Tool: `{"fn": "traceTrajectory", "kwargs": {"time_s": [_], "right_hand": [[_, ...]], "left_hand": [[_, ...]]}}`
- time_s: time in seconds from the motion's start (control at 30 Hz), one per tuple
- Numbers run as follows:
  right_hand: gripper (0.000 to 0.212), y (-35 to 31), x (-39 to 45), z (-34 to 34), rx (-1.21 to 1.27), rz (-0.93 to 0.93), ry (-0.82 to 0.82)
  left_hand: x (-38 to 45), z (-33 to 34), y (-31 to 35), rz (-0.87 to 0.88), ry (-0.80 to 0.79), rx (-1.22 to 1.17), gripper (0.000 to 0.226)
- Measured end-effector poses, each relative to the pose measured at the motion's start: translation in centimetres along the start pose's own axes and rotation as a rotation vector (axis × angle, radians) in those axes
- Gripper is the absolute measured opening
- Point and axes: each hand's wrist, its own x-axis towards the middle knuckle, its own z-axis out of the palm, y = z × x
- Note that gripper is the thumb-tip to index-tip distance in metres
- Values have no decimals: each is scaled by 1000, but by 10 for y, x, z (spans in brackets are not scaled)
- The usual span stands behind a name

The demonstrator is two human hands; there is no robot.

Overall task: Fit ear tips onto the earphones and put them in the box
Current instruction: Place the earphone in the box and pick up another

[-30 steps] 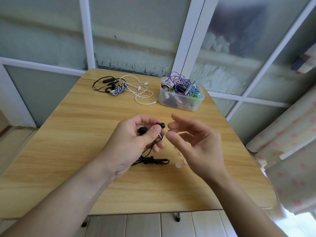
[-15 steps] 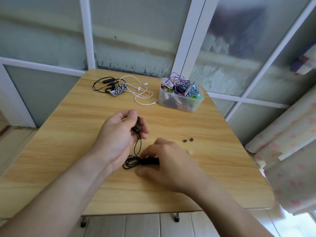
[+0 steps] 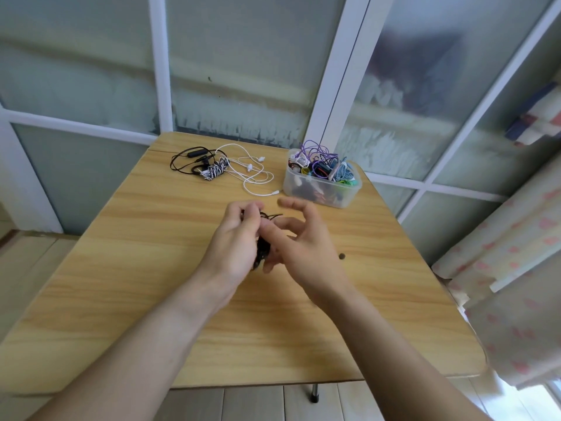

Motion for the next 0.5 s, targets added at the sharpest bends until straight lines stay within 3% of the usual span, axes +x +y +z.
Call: {"fn": "traceTrajectory", "kwargs": {"time_s": [0.07, 0.17, 0.27, 0.37, 0.43, 0.5], "right_hand": [[51, 1, 8, 0, 10, -31, -33], [23, 0, 22, 0, -37, -74, -16], [13, -10, 40, -7, -54, -71, 102], [7, -31, 78, -35, -177, -156, 280], [6, -46, 109, -58, -398, -252, 398], [9, -55, 138, -74, -638, -299, 405]], "left_hand": [[2, 1, 2, 4, -49, 15, 35], [13, 2, 4, -16, -182, -11, 56], [21, 4, 9, -18, -234, -33, 71], [31, 2, 10, -15, -107, 38, 58], [36, -1, 10, -36, -73, 87, 51], [37, -2, 10, -59, -73, 95, 49]]}}
